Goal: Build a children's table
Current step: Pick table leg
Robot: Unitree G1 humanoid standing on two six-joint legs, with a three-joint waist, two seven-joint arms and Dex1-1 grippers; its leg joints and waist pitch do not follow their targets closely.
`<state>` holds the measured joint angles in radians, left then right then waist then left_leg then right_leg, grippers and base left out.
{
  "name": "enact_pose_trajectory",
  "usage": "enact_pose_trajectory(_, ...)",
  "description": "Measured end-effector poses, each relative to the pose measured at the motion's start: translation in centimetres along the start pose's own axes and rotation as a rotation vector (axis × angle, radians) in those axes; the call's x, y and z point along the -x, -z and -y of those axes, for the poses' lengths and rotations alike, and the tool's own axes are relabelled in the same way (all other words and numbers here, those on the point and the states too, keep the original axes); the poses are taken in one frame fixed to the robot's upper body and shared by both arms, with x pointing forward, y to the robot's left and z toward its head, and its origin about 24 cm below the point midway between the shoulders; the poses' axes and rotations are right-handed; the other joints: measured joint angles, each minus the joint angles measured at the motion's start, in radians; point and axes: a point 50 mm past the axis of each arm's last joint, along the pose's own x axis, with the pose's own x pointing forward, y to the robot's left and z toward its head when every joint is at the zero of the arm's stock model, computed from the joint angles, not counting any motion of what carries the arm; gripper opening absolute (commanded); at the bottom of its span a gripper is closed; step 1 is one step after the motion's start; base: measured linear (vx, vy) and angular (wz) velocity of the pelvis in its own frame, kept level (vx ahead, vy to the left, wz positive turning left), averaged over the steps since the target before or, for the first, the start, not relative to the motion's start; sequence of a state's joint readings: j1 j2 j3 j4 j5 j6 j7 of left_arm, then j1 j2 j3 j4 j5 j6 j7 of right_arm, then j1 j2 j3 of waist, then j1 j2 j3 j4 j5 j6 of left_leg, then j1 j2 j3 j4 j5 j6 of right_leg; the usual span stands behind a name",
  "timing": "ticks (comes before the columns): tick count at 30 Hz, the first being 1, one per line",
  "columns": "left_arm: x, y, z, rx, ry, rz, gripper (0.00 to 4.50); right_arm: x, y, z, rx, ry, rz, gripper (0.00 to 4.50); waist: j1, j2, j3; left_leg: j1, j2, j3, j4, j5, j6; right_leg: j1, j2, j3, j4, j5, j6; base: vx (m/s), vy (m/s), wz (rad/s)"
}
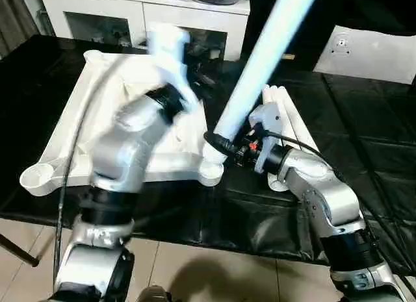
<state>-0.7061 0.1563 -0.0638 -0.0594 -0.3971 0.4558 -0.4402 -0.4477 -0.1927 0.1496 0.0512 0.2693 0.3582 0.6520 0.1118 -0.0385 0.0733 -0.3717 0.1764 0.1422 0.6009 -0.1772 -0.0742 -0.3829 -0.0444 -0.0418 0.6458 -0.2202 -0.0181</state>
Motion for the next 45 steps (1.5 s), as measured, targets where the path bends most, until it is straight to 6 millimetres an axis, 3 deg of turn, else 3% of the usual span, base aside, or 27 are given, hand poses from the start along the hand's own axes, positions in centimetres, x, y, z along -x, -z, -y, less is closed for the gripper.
enact_pose_trajectory(4,0.3,0.1,0.1,-0.002,0.005,0.005,3.80,0.0,0.1,0.1,0.002,0.020,-0.004,1.90,-0.001,0.001,0.000,0.000,0.000,0.000,0.000,0.000,0.000,0.000,0.000,0.000,0.000,0.000,0.000,0.000,0.000,0.00)
enact_pose_trajectory(8,1.1,1.5,-1.2,0.010,-0.146,-0.045,3.80,-0.2,-0.1,0.5,-0.021,0.125,0.022,1.90,-0.004,0.009,-0.001,0.000,0.000,0.000,0.000,0.000,0.000,0.000,0.000,0.001,0.000,0.000,0.000,0.000,0.000,0.00)
enact_pose_trajectory(11,3.2,3.1,-3.7,0.005,-0.355,-0.124,3.80,0.6,0.4,1.3,-0.070,0.259,0.008,1.90,-0.009,0.019,-0.003,0.000,0.000,0.000,0.000,0.000,0.000,0.000,0.000,0.001,0.000,0.000,0.000,0.000,0.000,0.00)
enact_pose_trajectory(14,6.7,5.1,-5.5,-0.006,-0.489,-0.218,3.80,2.8,1.5,1.7,-0.122,0.371,-0.018,1.90,-0.012,0.021,-0.004,0.000,0.000,0.000,-0.003,0.000,0.000,0.000,0.001,0.000,-0.002,0.000,0.001,0.000,0.000,0.00)
enact_pose_trajectory(20,10.8,7.9,-5.3,-0.030,-0.580,-0.341,3.80,4.5,1.9,0.8,-0.132,0.459,-0.030,1.90,-0.019,0.022,-0.003,0.001,0.000,0.002,-0.002,0.000,0.000,-0.002,0.001,0.002,-0.003,-0.001,0.001,0.000,0.000,0.00)
enact_pose_trajectory(21,11.6,8.3,-5.2,-0.033,-0.593,-0.350,3.80,4.8,2.1,0.6,-0.133,0.487,-0.036,1.90,-0.009,0.021,-0.003,0.009,0.009,0.027,-0.001,-0.004,-0.004,-0.005,0.015,0.027,-0.006,0.000,0.009,0.000,0.000,0.00)
enact_pose_trajectory(22,12.1,8.5,-5.2,-0.031,-0.604,-0.360,3.80,5.1,2.3,0.6,-0.136,0.505,-0.049,1.90,0.001,0.021,-0.003,0.012,0.014,0.037,0.003,-0.007,-0.009,-0.009,0.023,0.045,-0.005,0.004,0.012,-0.010,0.028,-0.47)
enact_pose_trajectory(23,12.2,8.6,-5.1,-0.031,-0.612,-0.365,3.80,5.4,2.6,0.5,-0.141,0.529,-0.066,1.90,0.007,0.016,-0.003,0.006,0.012,0.034,0.001,-0.010,-0.005,-0.009,0.021,0.049,-0.004,0.006,0.014,-0.003,0.038,-0.24)
enact_pose_trajectory(25,12.3,8.3,-5.0,-0.047,-0.628,-0.363,3.80,6.3,3.3,0.4,-0.156,0.589,-0.080,1.90,0.005,0.018,-0.005,0.001,0.005,0.030,0.012,-0.016,0.011,-0.010,0.014,0.054,-0.006,0.008,0.019,-0.009,0.053,-0.10)
enact_pose_trajectory(26,12.3,8.3,-5.0,-0.052,-0.635,-0.365,3.80,6.4,3.4,0.4,-0.150,0.611,-0.083,1.90,0.005,0.024,-0.007,-0.007,0.001,0.021,0.030,-0.023,0.029,-0.010,0.012,0.054,-0.005,0.008,0.024,-0.016,0.124,-0.05)
enact_pose_trajectory(27,12.3,8.0,-4.9,-0.064,-0.641,-0.359,3.80,6.5,3.4,0.5,-0.145,0.629,-0.083,1.90,0.010,0.035,-0.011,-0.022,-0.005,-0.001,0.054,-0.033,0.047,-0.011,0.009,0.054,-0.006,0.009,0.030,-0.016,0.124,-0.05)
enact_pose_trajectory(29,12.7,7.9,-4.6,-0.080,-0.656,-0.360,3.80,6.7,3.4,0.4,-0.150,0.642,-0.099,1.90,0.007,0.048,-0.017,-0.026,-0.018,0.000,0.062,-0.042,0.045,-0.009,-0.004,0.053,-0.013,0.011,0.032,-0.010,0.172,0.07)
enact_pose_trajectory(30,13.2,8.1,-4.5,-0.082,-0.681,-0.372,3.80,6.6,3.5,0.1,-0.161,0.639,-0.111,1.90,-0.001,0.051,-0.017,-0.025,-0.025,0.006,0.057,-0.043,0.050,-0.012,-0.008,0.051,-0.022,0.020,0.005,-0.005,0.186,0.09)
enact_pose_trajectory(34,14.2,8.8,-3.7,-0.035,-0.744,-0.389,3.80,5.9,3.8,-1.2,-0.196,0.582,-0.125,1.90,-0.012,0.050,-0.018,-0.028,-0.041,0.006,0.057,-0.042,0.057,-0.005,-0.021,0.043,-0.036,0.024,-0.007,-0.024,0.132,0.11)
enact_pose_trajectory(39,14.1,8.9,-2.2,-0.037,-0.692,-0.398,3.80,6.2,3.6,-1.2,-0.223,0.576,-0.112,1.90,-0.031,0.030,-0.017,-0.017,-0.044,0.008,0.048,-0.041,0.056,0.000,-0.047,0.029,-0.038,0.016,0.058,0.000,0.000,0.00)
enact_pose_trajectory(45,13.6,8.6,-2.2,-0.048,-0.684,-0.386,3.80,6.2,3.4,-1.3,-0.256,0.556,-0.084,1.90,-0.060,0.027,-0.017,-0.014,-0.044,0.008,0.020,-0.034,0.044,-0.005,-0.046,0.026,-0.039,0.015,0.059,0.000,-0.008,-0.01)
